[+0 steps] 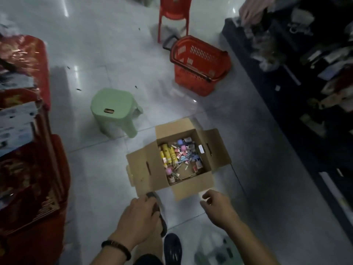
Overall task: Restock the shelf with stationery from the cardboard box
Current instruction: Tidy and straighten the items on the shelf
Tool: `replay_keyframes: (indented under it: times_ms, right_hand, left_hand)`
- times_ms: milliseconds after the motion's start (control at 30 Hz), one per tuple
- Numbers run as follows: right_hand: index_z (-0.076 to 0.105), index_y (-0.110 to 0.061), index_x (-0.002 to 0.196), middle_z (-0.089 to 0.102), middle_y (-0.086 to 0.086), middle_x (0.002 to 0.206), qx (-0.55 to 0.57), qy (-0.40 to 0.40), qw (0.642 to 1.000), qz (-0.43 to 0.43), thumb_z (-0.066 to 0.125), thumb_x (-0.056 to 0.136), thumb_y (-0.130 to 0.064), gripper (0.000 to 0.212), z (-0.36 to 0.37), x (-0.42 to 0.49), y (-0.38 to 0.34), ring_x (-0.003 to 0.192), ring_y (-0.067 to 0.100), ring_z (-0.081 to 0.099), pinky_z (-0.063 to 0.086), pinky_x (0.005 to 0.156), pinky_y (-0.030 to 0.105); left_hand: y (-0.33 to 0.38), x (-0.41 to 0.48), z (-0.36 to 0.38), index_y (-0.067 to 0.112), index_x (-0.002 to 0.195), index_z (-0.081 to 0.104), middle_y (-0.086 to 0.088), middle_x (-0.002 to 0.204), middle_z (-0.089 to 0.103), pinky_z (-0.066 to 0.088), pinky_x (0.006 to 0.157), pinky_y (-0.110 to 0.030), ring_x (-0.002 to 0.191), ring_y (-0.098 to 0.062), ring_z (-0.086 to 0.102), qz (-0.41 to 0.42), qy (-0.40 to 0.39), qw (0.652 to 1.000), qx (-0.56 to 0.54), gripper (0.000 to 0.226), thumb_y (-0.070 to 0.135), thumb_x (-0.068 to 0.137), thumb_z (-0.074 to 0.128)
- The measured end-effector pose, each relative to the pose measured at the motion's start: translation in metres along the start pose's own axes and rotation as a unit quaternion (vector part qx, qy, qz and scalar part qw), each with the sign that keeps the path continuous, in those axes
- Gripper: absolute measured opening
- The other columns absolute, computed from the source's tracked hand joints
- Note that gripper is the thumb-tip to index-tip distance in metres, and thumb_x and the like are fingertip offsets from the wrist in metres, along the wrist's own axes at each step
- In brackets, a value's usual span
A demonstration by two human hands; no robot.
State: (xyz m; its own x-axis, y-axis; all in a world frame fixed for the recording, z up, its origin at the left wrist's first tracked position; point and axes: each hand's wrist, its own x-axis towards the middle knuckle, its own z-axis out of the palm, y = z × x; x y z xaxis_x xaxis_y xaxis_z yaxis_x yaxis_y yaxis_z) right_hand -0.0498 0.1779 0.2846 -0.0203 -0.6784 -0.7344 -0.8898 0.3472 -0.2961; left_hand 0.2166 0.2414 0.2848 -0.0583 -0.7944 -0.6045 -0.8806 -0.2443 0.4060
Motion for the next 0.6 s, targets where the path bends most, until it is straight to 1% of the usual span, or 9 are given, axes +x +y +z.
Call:
replay_keyframes:
  times_ms: [100,167,233,267,333,400,433,500,600]
  right_hand:
    - [0.071,-0.022,0.117,0.070,-0.006,0.089,0.050,0.011,0.998,0.038,0.069,0.096,-0.039,0.027,0.018,0.081,0.003,0.084,0.012,0.064,0.047,0.071,0.028]
    - [0.068,-0.022,0.116,0.070,-0.004,0.093,0.067,0.006,0.996,0.053,0.070,0.097,-0.041,0.027,0.036,0.148,0.007,0.085,0.013,0.062,0.042,0.069,0.027]
    - [0.065,-0.022,0.120,0.069,-0.001,0.101,0.103,-0.020,0.992,0.070,0.070,0.098,-0.042,0.030,0.060,0.220,0.014,0.090,0.015,0.064,0.047,0.070,0.026]
    - [0.064,-0.021,0.121,0.069,-0.001,0.103,0.124,-0.028,0.989,0.077,0.070,0.098,-0.041,0.031,0.075,0.258,0.020,0.092,0.017,0.066,0.052,0.074,0.030]
    - [0.064,-0.017,0.122,0.071,0.000,0.105,0.171,-0.028,0.980,0.099,0.072,0.096,-0.039,0.035,0.104,0.336,0.034,0.098,0.023,0.069,0.057,0.086,0.040]
    - [0.062,-0.014,0.125,0.069,0.001,0.112,0.209,-0.019,0.969,0.132,0.072,0.095,-0.038,0.040,0.134,0.413,0.046,0.108,0.027,0.067,0.053,0.091,0.037]
    - [0.062,-0.010,0.125,0.069,0.003,0.114,0.217,-0.014,0.964,0.153,0.074,0.095,-0.038,0.042,0.148,0.453,0.051,0.111,0.029,0.066,0.049,0.090,0.034]
    - [0.067,-0.003,0.123,0.071,0.011,0.120,0.219,0.013,0.957,0.190,0.077,0.092,-0.044,0.052,0.181,0.529,0.066,0.113,0.033,0.067,0.052,0.091,0.035]
    - [0.063,-0.002,0.132,0.068,0.017,0.131,0.259,0.051,0.925,0.273,0.078,0.087,-0.057,0.073,0.221,0.606,0.080,0.117,0.038,0.067,0.053,0.088,0.037]
  left_hand:
    - [-0.014,0.092,0.029,0.034,0.124,0.054,0.006,0.127,0.049,0.048,0.087,-0.033,0.109,-0.020,0.047,0.007,-0.020,1.000,0.002,0.019,0.039,0.105,0.050]
    - [-0.022,0.154,0.053,0.033,0.130,0.051,0.004,0.133,0.046,0.048,0.093,-0.034,0.120,-0.023,0.045,-0.002,-0.038,0.999,0.004,0.025,0.038,0.105,0.051]
    - [-0.030,0.213,0.082,0.029,0.126,0.049,0.001,0.134,0.043,0.047,0.100,-0.037,0.128,-0.026,0.042,-0.015,-0.051,0.999,0.002,0.023,0.035,0.104,0.054]
    - [-0.035,0.241,0.097,0.028,0.122,0.049,0.000,0.132,0.042,0.047,0.101,-0.038,0.128,-0.027,0.041,-0.023,-0.050,0.998,-0.008,0.021,0.032,0.103,0.056]
    - [-0.042,0.296,0.129,0.029,0.117,0.046,-0.002,0.123,0.041,0.047,0.097,-0.041,0.123,-0.029,0.041,-0.024,-0.013,0.999,-0.023,0.026,0.023,0.096,0.061]
    - [-0.050,0.348,0.163,0.036,0.122,0.041,-0.004,0.124,0.039,0.046,0.094,-0.041,0.120,-0.030,0.039,-0.040,0.035,0.998,-0.026,0.044,0.018,0.090,0.065]
    - [-0.054,0.375,0.181,0.039,0.125,0.039,-0.007,0.130,0.037,0.046,0.095,-0.042,0.122,-0.031,0.036,-0.061,0.055,0.996,-0.021,0.047,0.021,0.091,0.066]
    - [-0.067,0.420,0.217,0.037,0.136,0.040,-0.013,0.143,0.033,0.046,0.098,-0.048,0.130,-0.035,0.031,-0.113,0.093,0.989,-0.018,0.049,0.032,0.095,0.067]
    - [-0.083,0.467,0.270,0.029,0.147,0.036,-0.020,0.155,0.026,0.047,0.100,-0.056,0.138,-0.042,0.028,-0.170,0.117,0.977,-0.045,0.062,0.041,0.096,0.069]
